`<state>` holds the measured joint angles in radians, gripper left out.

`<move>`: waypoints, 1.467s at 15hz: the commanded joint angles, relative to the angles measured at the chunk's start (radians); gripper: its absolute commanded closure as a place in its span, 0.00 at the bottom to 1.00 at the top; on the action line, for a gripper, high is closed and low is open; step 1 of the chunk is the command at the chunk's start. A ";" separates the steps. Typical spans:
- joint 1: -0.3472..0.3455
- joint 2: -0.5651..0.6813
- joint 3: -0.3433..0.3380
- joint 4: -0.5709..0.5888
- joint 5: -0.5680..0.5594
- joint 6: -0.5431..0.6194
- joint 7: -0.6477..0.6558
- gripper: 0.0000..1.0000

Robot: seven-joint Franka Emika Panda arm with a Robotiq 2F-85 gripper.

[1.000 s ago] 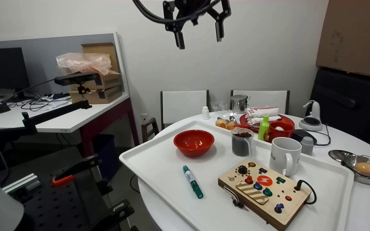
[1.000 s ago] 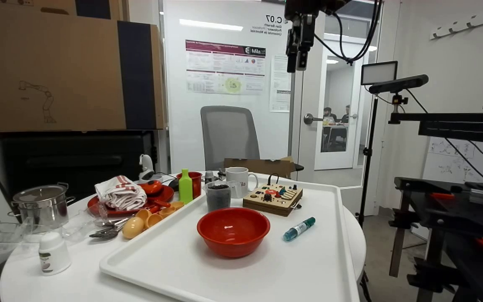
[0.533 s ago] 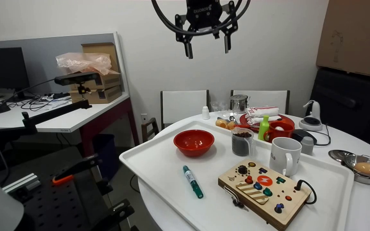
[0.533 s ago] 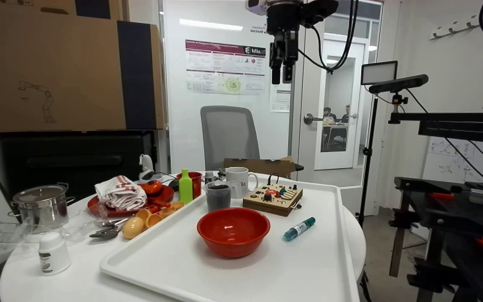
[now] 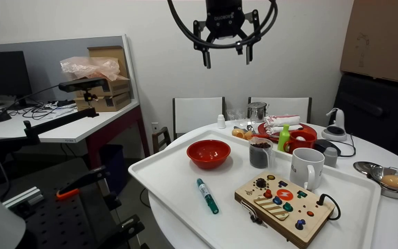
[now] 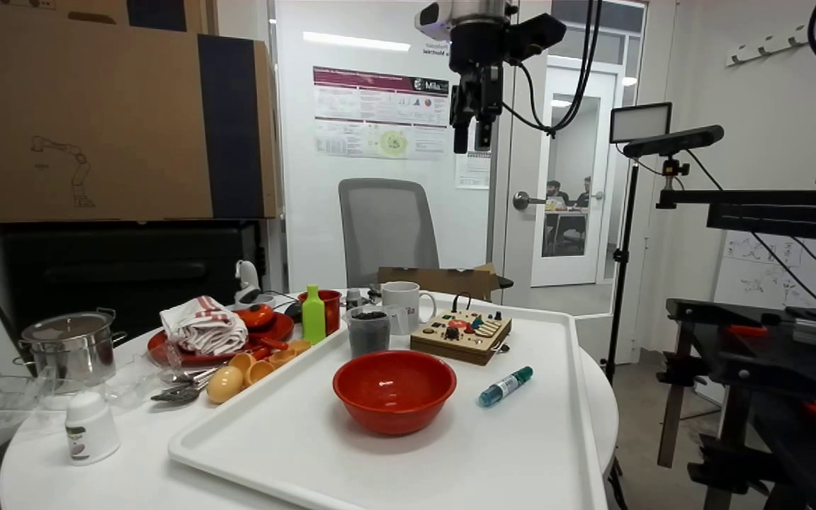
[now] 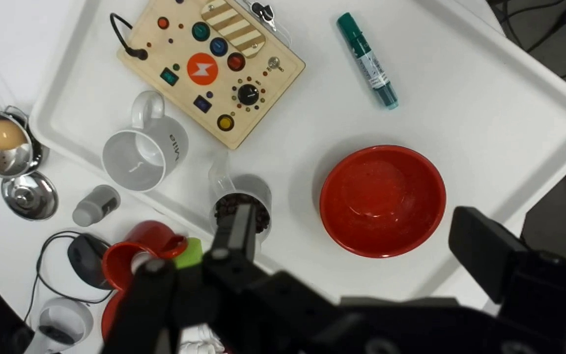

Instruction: Pour the contents inside the clear jar into the red bowl

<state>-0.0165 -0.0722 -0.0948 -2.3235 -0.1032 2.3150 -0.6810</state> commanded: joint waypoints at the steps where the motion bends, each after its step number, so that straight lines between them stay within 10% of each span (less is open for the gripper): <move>1: -0.025 0.101 -0.015 0.035 0.046 0.104 -0.161 0.00; 10: -0.078 0.314 0.071 0.106 0.071 0.238 -0.422 0.00; 22: -0.065 0.353 0.083 0.115 -0.012 0.241 -0.359 0.00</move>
<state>-0.0843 0.2814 -0.0132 -2.2015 -0.0650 2.5423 -1.0676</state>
